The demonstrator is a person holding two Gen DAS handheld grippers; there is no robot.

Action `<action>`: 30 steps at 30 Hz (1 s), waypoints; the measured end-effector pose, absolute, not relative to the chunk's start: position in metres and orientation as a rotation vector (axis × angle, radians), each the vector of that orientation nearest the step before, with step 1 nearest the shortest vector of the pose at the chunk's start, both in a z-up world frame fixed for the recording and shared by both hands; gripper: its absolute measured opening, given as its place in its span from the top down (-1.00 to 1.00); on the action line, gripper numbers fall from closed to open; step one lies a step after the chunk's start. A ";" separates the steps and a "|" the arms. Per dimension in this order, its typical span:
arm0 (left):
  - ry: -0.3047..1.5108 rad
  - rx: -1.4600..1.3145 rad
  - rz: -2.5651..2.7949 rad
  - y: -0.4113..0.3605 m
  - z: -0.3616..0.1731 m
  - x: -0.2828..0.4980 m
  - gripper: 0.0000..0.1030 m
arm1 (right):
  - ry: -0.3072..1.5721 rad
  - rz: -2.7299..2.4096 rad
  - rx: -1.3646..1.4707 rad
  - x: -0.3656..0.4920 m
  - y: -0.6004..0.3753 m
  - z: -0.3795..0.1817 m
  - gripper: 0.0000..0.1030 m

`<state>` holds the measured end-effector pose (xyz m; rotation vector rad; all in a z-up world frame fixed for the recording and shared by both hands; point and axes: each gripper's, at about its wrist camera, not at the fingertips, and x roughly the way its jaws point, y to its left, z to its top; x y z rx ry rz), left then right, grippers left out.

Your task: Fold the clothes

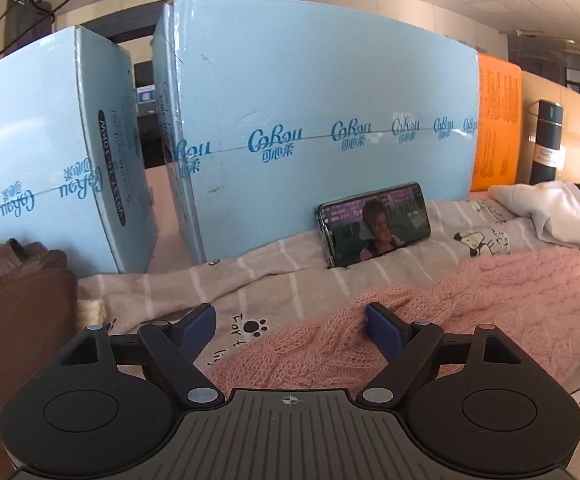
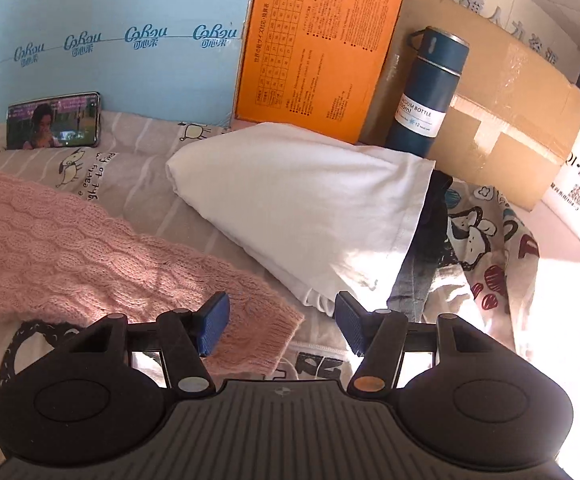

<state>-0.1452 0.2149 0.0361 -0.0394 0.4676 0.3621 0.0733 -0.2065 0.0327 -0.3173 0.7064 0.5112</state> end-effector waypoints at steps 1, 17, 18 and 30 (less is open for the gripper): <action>0.446 -0.059 0.388 0.209 0.036 -0.151 -0.75 | 0.724 0.501 -0.275 0.076 -0.209 0.028 0.02; 0.432 -0.192 0.443 0.203 0.021 -0.178 -0.77 | 0.708 0.418 -0.030 0.092 -0.211 0.018 0.81; 0.426 -0.209 0.441 0.206 0.021 -0.180 -0.78 | 0.720 0.402 -0.014 0.093 -0.212 0.013 0.79; 0.391 -0.229 0.389 0.212 0.020 -0.186 -0.94 | 0.877 0.349 0.479 0.047 -0.246 0.014 -0.23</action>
